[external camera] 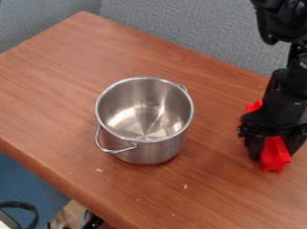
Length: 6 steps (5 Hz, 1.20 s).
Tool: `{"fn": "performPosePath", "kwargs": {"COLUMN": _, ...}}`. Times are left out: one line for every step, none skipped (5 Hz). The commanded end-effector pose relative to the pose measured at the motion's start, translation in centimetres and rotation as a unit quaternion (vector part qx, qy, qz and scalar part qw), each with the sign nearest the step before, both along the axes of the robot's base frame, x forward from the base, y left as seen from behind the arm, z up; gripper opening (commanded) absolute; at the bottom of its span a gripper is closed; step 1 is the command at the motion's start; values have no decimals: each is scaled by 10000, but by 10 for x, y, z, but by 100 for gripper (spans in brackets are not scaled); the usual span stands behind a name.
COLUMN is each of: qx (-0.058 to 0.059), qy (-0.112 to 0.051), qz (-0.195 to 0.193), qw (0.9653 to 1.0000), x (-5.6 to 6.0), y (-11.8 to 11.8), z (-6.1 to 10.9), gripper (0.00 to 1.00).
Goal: Put the red object in the metal pot
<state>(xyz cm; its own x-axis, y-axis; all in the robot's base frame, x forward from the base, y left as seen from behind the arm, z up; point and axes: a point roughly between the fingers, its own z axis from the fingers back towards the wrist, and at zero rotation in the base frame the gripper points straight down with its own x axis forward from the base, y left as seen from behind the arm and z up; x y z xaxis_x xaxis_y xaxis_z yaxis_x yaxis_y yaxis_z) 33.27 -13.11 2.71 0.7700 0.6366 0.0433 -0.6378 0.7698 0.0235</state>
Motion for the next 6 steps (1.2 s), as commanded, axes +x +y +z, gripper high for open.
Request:
{"fn": "performPosePath", "kwargs": {"qx": -43, "qy": -193, "qz": -47, "qw": 9998, "x": 7, "y": -2, "z": 18, "gripper": 0}}
{"fn": "performPosePath", "kwargs": {"qx": 8, "qy": -154, "qz": -76, "qw": 9999, "x": 5, "y": 1, "z": 22, "gripper": 0}}
{"fn": "performPosePath", "kwargs": {"qx": 44, "qy": -114, "qz": -107, "qw": 9999, "x": 2, "y": 4, "z": 27, "gripper": 0}}
{"fn": "performPosePath", "kwargs": {"qx": 85, "qy": -70, "qz": -150, "qw": 9998, "x": 0, "y": 7, "z": 33, "gripper": 0}}
{"fn": "performPosePath", "kwargs": {"qx": 113, "qy": -25, "qz": -184, "qw": 9998, "x": -2, "y": 10, "z": 39, "gripper": 0}}
{"fn": "performPosePath", "kwargs": {"qx": 149, "qy": 30, "qz": -208, "qw": 9997, "x": -5, "y": 13, "z": 44, "gripper": 0}}
